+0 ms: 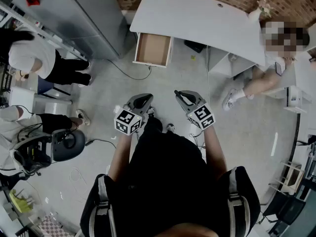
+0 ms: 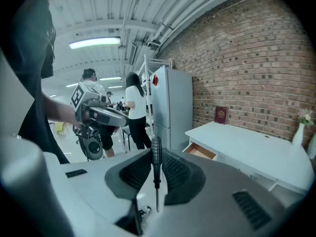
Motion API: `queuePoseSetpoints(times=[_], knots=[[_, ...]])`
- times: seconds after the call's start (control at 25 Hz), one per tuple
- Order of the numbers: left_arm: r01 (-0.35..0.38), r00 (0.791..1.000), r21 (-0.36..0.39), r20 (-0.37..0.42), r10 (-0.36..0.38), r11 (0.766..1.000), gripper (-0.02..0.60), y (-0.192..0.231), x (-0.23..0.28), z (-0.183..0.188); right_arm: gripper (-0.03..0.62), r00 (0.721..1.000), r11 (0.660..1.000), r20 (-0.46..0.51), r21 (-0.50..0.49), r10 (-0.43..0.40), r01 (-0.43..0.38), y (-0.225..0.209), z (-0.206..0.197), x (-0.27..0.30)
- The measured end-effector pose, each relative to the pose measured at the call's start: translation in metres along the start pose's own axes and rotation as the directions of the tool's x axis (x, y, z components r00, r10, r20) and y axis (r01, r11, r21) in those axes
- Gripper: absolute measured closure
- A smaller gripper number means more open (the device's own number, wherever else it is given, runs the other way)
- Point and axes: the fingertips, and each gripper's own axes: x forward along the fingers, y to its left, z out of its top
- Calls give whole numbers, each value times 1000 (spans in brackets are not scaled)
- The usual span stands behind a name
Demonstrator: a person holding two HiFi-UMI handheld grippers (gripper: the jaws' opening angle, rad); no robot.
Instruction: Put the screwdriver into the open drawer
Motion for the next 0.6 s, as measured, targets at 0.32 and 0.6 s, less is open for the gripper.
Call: queuePoseSetpoints(times=[0.32,0.6], knots=[[3,1000,-8,4,-3,1000,561,24,3,10,471,1000,1000,8,5,0,0,-10,12,19],[-2,1000,-21,8,2,1000,561,48,6,16,471,1000,1000,2,21,15,-15,-17,19,40]])
